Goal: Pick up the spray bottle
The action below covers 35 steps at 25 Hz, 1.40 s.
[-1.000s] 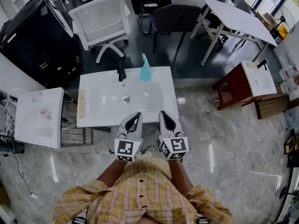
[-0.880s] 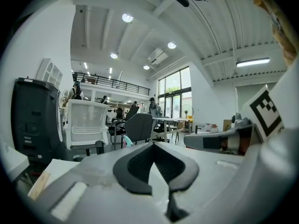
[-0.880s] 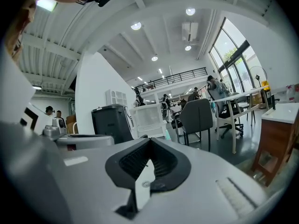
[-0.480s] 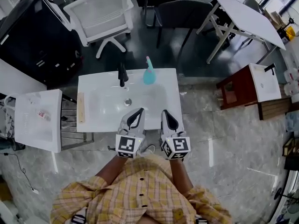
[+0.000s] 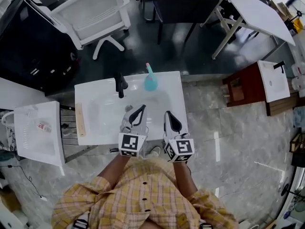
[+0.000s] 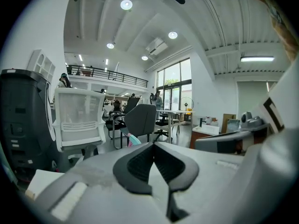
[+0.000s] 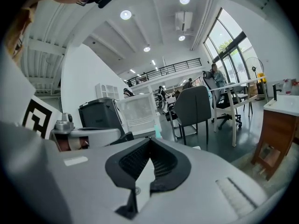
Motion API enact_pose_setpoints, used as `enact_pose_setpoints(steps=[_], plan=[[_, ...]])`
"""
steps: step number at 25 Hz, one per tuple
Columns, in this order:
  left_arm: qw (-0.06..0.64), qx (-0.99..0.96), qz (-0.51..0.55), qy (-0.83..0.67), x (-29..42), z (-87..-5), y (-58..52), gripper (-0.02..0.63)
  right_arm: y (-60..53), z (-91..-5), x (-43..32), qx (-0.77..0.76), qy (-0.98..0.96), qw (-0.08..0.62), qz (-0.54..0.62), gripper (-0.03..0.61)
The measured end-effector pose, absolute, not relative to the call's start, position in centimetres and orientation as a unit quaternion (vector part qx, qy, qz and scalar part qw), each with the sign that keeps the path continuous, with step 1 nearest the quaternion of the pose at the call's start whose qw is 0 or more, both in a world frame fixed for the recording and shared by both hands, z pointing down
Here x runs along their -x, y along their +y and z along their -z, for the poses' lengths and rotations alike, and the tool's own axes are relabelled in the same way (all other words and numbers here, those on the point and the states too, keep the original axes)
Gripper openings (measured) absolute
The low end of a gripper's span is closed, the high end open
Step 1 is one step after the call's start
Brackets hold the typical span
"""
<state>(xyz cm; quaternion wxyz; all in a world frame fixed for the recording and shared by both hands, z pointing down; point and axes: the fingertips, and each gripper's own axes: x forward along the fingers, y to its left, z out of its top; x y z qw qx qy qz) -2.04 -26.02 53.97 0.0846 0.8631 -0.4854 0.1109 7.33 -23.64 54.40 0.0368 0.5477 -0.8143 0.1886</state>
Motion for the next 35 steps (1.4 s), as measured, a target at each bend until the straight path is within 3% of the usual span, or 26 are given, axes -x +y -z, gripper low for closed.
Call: enact_pose_setpoints(steps=[9, 15, 26, 35], plan=[[0.1, -0.867, -0.132, -0.47, 0.7, -56.6, -30.7, 0.002, -25.9, -57.4, -8.1, -0.559, -0.799, 0.053, -0.215, 0.0], [0.112, -0.868, -0.142, -0.462, -0.6, -58.1, -33.8, 0.088, -27.0, -58.7, -8.4, -0.559, -0.795, 0.061, -0.227, 0.0], [0.129, -0.857, -0.152, -0.475, -1.6, -60.0, -37.1, 0.184, -27.3, -60.5, -8.0, -0.552, -0.794, 0.075, -0.243, 0.0], [0.148, -0.842, -0.156, -0.494, -1.8, -61.3, -39.1, 0.207, -27.1, -61.3, -8.1, -0.564, -0.784, 0.079, -0.245, 0.0]])
